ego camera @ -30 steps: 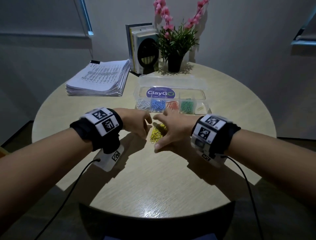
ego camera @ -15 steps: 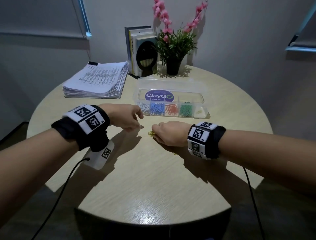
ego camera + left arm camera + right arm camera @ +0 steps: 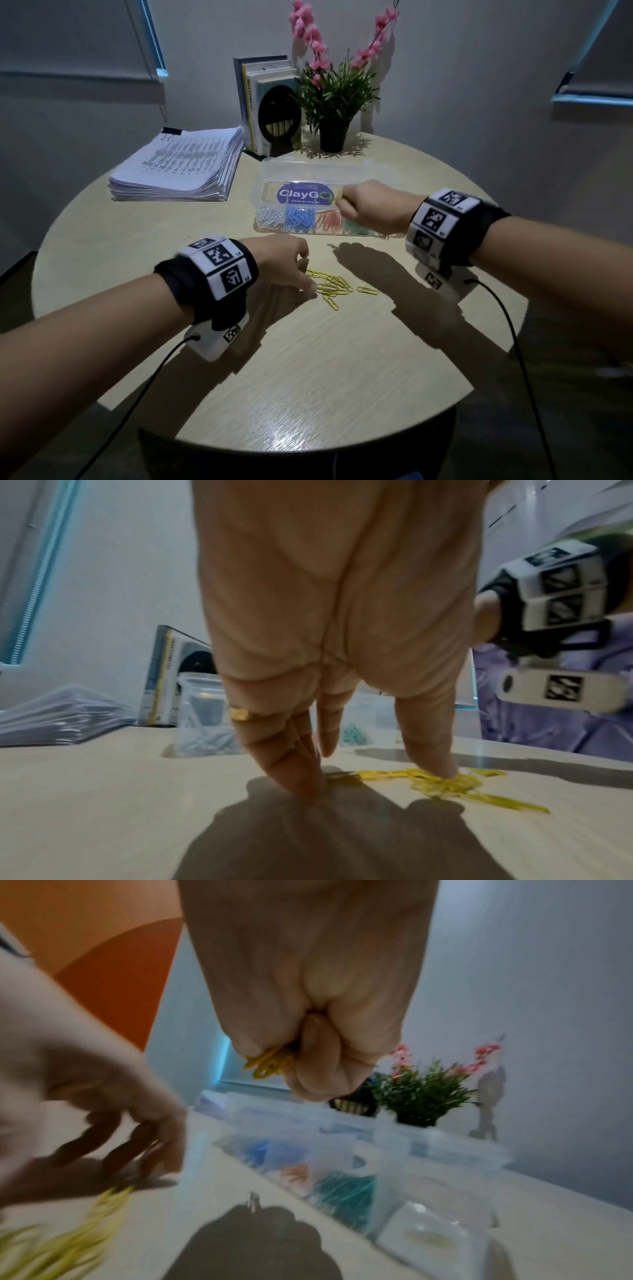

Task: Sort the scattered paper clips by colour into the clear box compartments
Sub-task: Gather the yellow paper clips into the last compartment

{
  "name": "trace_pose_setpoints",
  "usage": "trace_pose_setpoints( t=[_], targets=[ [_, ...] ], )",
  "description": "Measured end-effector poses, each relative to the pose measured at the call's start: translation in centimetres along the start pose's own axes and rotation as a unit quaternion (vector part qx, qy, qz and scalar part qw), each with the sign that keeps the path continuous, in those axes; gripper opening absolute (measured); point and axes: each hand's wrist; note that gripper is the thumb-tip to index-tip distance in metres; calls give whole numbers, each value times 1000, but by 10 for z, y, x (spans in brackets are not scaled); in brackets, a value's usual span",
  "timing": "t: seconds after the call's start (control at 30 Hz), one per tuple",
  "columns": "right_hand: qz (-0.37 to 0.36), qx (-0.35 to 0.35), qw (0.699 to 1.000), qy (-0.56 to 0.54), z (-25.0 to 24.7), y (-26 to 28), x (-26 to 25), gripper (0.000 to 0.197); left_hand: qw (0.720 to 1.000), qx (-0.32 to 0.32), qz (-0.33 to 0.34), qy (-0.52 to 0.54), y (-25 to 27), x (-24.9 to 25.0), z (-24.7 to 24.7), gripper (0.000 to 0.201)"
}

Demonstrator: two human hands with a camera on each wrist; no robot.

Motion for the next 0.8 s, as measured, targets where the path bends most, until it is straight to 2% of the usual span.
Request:
trace_pose_setpoints(
  t=[0.13, 0.23, 0.43, 0.57, 0.67, 0.8],
  targets=[
    [63, 76, 995, 2, -18, -18, 31, 33, 999, 10, 23, -28, -12, 26, 6, 74],
    [106, 99, 989, -33, -20, -38, 47, 32, 998, 10, 42, -39, -20, 39, 12, 66],
    [136, 85, 986, -44, -2, -63, 59, 31, 997, 27, 77, -19, -32, 43, 9, 29],
    [157, 75, 983, -53, 8, -70, 66, 31, 996, 18, 83, -40, -32, 44, 8, 25],
    [166, 60, 984, -21, 9, -71, 69, 32, 995, 6, 86, -42, -33, 44, 7, 23],
    [186, 75, 980, 11, 9, -67, 72, 29, 995, -9, 83, -46, -32, 45, 5, 24]
  ],
)
Point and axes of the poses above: each hand's wrist, its own y-axis away from the middle knuckle, its own z-axis out of the palm, x = y × z, and after that the axes turned 11 degrees about z, right-handed
